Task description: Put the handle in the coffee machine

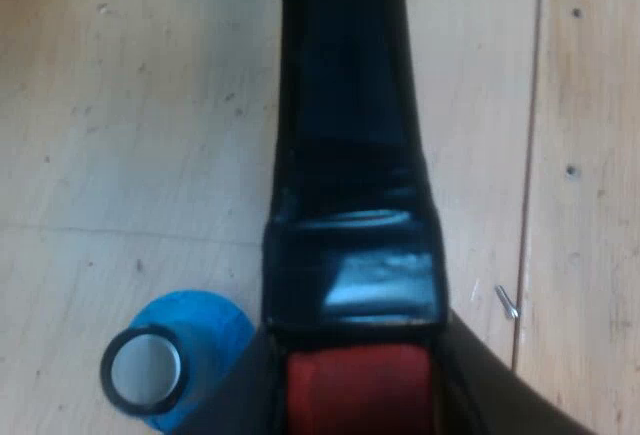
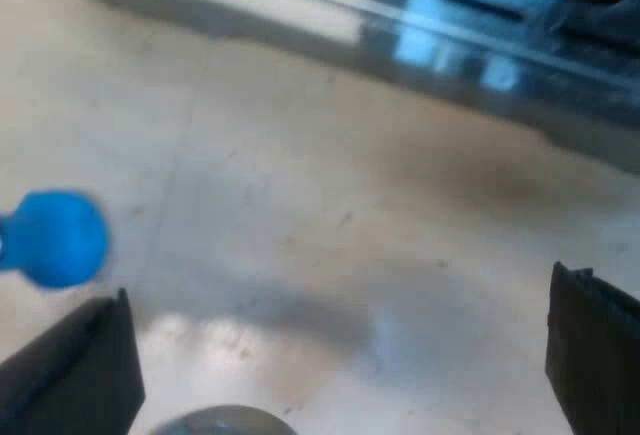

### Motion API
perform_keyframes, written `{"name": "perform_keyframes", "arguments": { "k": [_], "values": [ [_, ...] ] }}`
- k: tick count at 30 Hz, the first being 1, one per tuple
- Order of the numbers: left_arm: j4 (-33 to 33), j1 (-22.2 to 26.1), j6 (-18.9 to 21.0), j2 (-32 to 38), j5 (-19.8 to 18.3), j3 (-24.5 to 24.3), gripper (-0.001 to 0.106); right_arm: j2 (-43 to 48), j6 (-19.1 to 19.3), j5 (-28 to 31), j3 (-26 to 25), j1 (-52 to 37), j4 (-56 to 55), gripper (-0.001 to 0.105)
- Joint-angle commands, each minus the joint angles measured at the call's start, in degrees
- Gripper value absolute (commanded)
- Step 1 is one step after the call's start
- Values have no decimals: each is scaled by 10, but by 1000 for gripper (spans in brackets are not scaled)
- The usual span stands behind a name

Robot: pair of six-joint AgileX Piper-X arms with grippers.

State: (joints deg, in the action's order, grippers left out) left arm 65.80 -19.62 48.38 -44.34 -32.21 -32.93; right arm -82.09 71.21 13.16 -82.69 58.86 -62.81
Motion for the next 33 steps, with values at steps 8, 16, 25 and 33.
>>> {"name": "perform_keyframes", "arguments": {
  "k": [8,16,25,33],
  "values": [
    [-18,92,16,0,-46,-7,0,7,10,42,-7,0,5,84],
    [-39,158,42,-17,-46,-9,0,17,8,145,-7,39,36,84],
    [-39,195,41,-70,-46,-48,0,17,8,347,12,145,83,84],
    [-38,195,41,-113,-51,-83,0,17,8,374,81,174,204,84]
  ]
}}
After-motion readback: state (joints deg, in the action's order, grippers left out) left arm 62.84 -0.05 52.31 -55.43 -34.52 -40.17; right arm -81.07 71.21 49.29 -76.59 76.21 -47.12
